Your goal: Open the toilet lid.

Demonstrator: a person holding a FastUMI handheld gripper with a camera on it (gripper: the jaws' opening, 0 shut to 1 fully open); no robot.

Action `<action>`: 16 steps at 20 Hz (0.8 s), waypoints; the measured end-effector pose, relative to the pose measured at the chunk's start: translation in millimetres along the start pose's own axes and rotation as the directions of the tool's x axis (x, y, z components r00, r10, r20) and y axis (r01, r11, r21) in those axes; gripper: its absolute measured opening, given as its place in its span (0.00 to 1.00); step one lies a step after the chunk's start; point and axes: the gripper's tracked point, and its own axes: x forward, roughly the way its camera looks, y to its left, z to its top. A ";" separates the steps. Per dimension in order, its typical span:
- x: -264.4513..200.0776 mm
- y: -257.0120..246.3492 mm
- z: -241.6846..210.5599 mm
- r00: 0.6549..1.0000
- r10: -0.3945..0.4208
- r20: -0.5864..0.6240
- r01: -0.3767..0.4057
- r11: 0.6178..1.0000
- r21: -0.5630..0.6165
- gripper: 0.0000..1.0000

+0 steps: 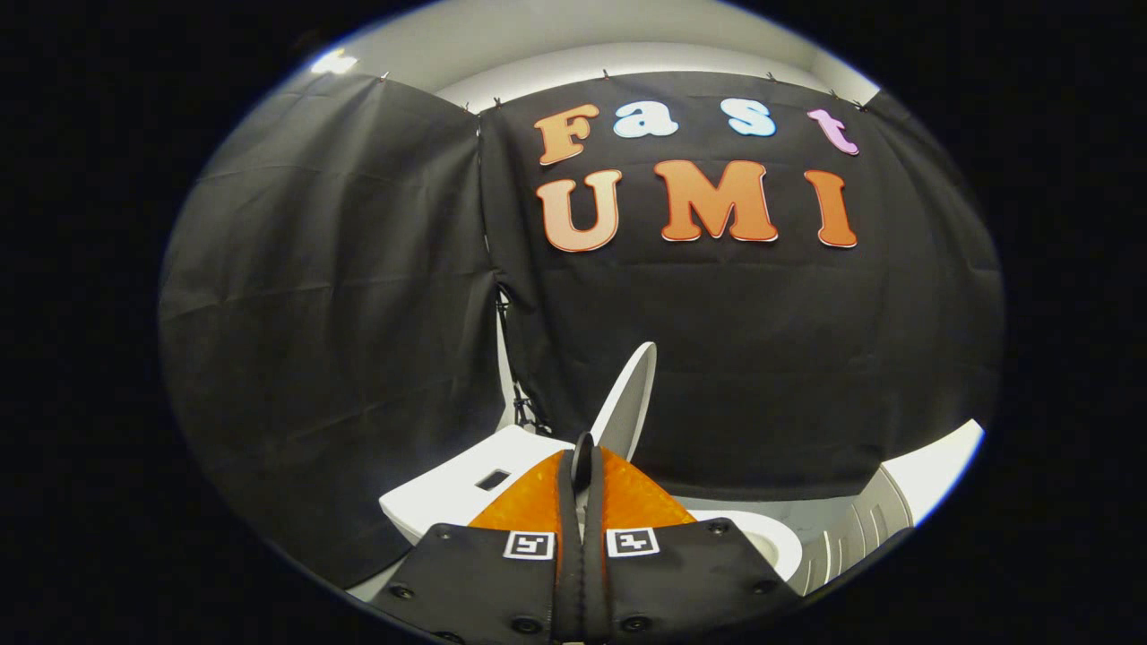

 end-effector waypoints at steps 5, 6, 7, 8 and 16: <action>11.5 40.0 1.3 0.999 0.044 0.010 -0.044 0.998 -0.042 0.08; 14.6 45.0 1.5 0.999 0.044 0.014 -0.044 0.998 -0.052 0.08; 16.1 51.0 2.1 0.999 0.044 0.019 -0.043 0.998 -0.051 0.08; 18.8 57.0 2.3 0.999 0.047 0.021 -0.046 0.998 -0.051 0.08; 38.4 113.1 -3.4 0.996 0.092 0.020 -0.089 0.989 -0.115 0.08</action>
